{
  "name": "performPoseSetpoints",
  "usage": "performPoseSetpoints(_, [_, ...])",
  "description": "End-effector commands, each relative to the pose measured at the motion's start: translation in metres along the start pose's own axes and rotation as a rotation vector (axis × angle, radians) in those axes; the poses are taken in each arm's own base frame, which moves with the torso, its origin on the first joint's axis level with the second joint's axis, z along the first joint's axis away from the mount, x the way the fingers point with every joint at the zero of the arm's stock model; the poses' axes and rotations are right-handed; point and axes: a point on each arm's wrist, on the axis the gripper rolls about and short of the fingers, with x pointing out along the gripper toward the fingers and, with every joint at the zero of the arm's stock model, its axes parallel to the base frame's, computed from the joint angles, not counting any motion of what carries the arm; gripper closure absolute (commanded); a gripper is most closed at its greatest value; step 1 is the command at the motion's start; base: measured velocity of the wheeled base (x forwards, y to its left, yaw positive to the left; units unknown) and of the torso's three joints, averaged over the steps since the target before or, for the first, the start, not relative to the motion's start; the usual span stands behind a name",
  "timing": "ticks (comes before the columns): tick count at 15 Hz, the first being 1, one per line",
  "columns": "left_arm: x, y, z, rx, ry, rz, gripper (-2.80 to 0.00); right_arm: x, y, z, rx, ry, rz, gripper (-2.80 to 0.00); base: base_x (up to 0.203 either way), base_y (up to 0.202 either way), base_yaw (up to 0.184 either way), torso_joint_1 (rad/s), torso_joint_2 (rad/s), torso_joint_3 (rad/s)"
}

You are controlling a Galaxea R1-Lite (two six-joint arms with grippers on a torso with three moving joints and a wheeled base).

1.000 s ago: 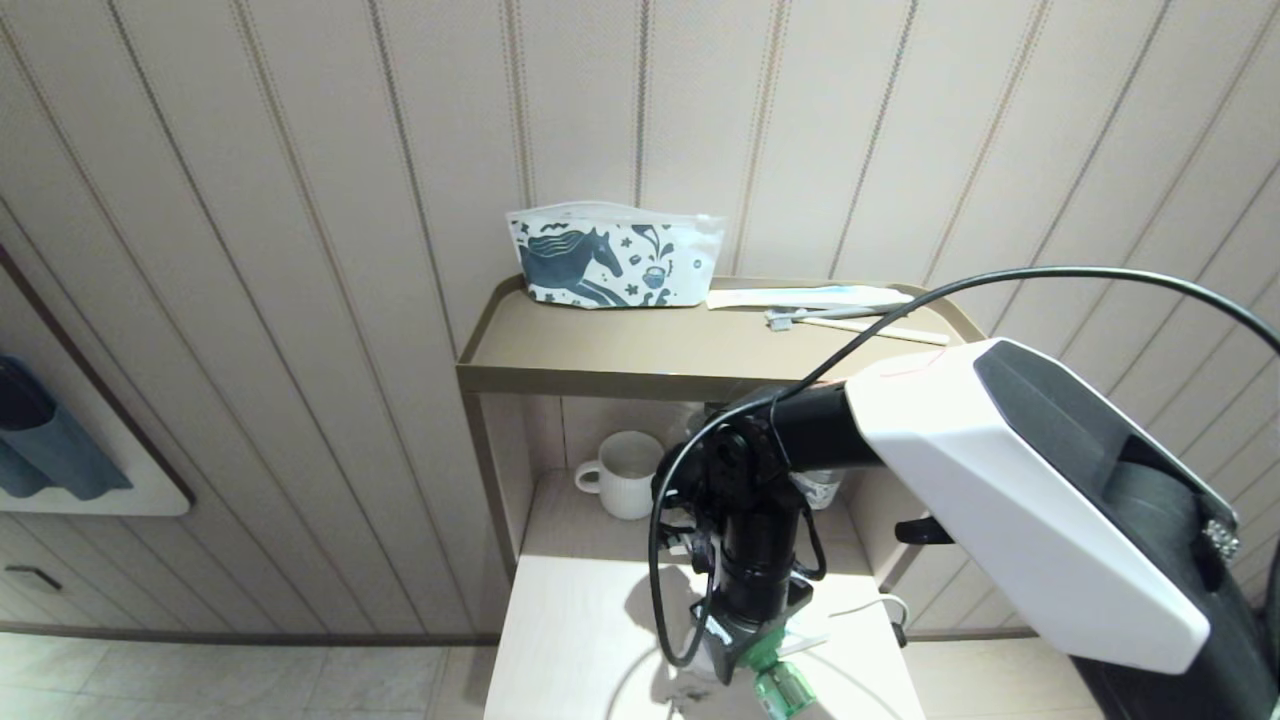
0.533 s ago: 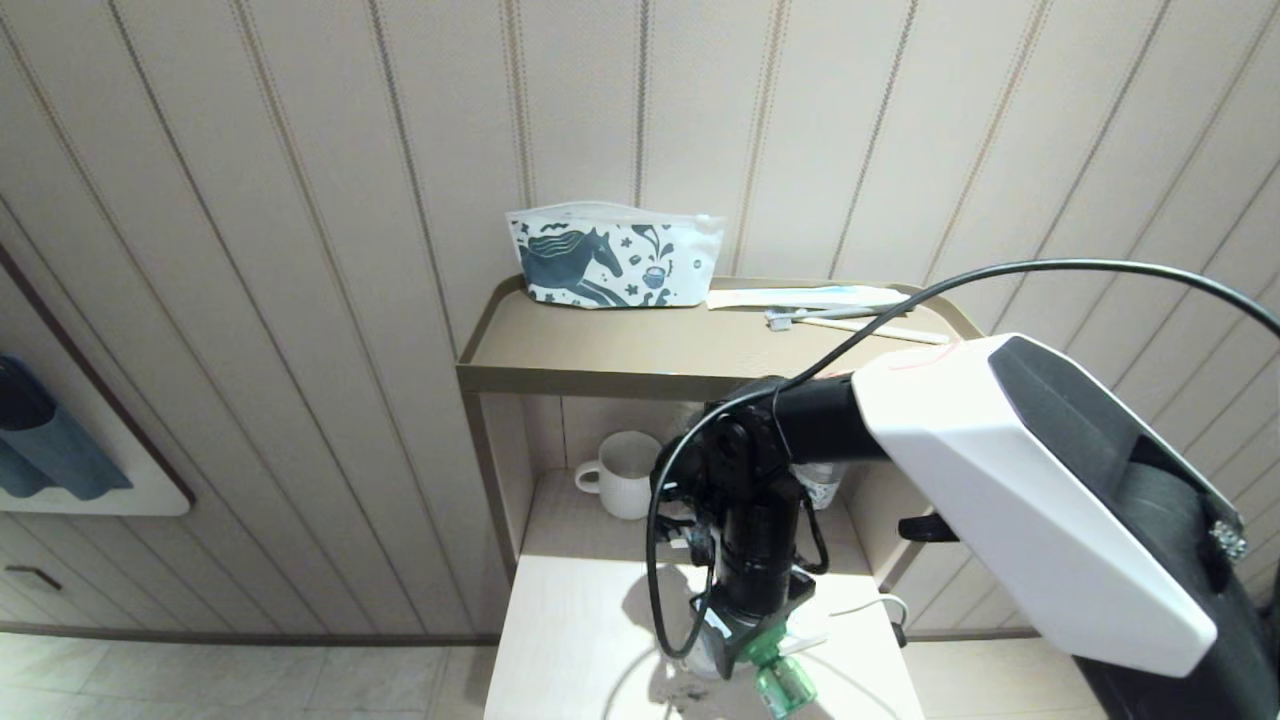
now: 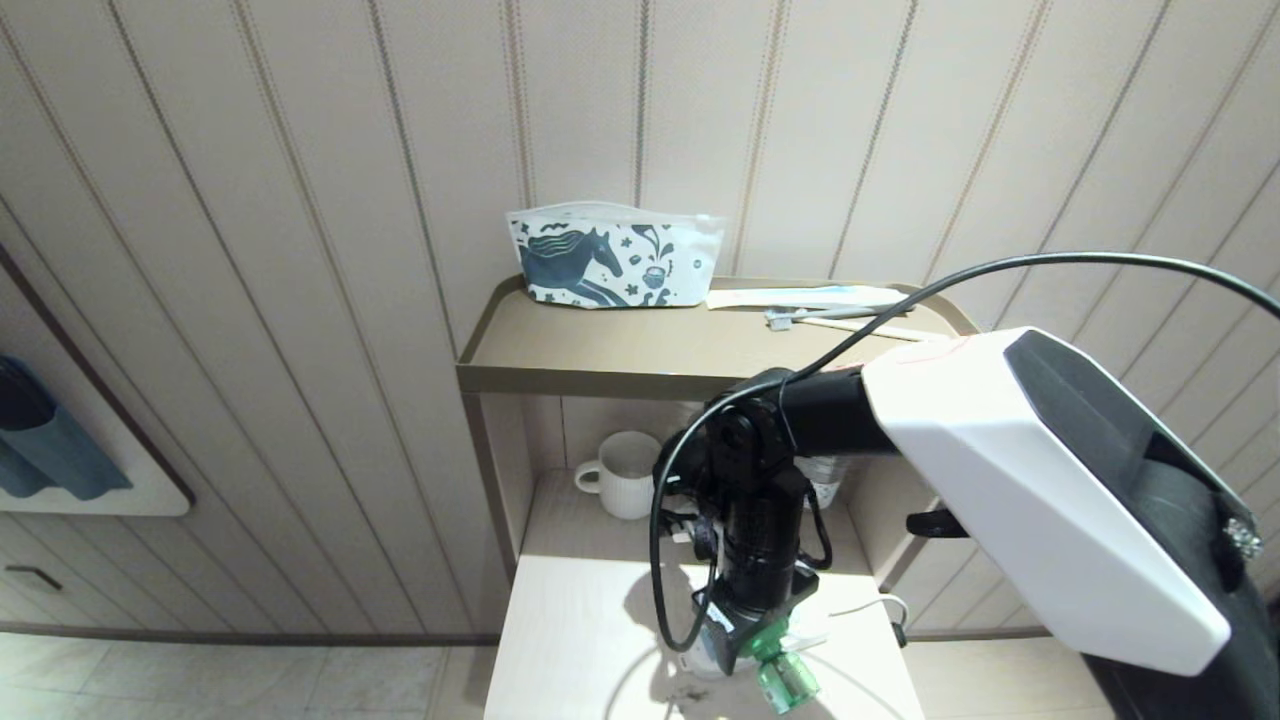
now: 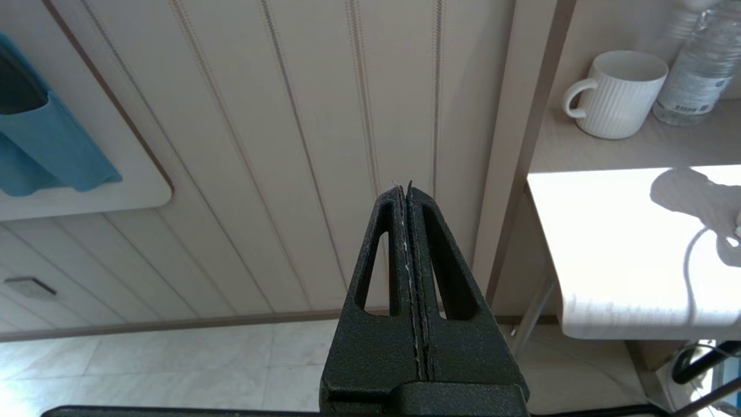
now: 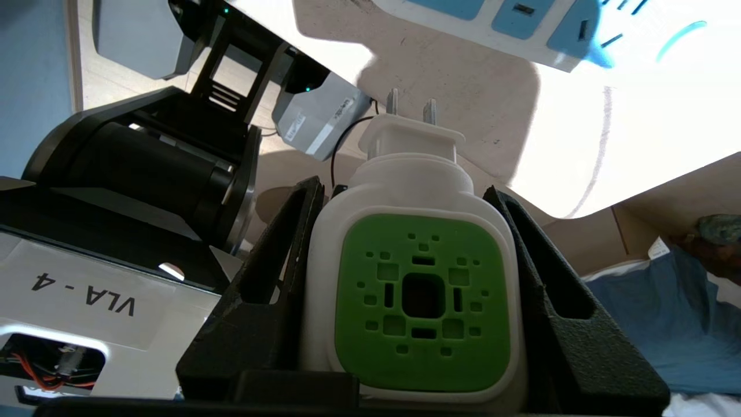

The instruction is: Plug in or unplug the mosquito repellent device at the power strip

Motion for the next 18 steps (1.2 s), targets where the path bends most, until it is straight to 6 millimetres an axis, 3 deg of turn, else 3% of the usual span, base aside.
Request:
performPoseSetpoints(1, [0.000, 0.000, 0.000, 0.001, 0.002, 0.000, 0.00, -0.010, -0.001, -0.005, 0.002, -0.014, 0.001, 0.00, 0.000, 0.000, 0.000, 0.000, 0.00, 0.000])
performPoseSetpoints(9, [0.000, 0.000, 0.000, 0.001, 0.002, 0.000, 0.00, -0.039, -0.014, -0.024, 0.032, -0.049, 0.006, 0.00, 0.000, 0.000, 0.000, 0.000, 0.00, 0.000])
performPoseSetpoints(12, [0.000, 0.000, 0.000, 0.001, 0.002, 0.000, 0.00, -0.039, -0.013, -0.024, 0.031, -0.054, 0.010, 0.00, 0.000, 0.000, 0.000, 0.000, 0.00, 0.000])
performPoseSetpoints(14, [0.000, 0.000, 0.000, 0.001, 0.002, 0.000, 0.00, -0.035, -0.011, -0.022, 0.030, -0.043, 0.012, 0.00, 0.000, 0.000, 0.000, 0.000, 0.00, 0.000])
performPoseSetpoints(18, [0.000, 0.000, 0.000, 0.001, 0.002, 0.000, 0.00, 0.006, -0.010, -0.008, 0.034, 0.060, 0.029, 0.00, 0.000, 0.000, 0.000, 0.000, 0.00, 0.000])
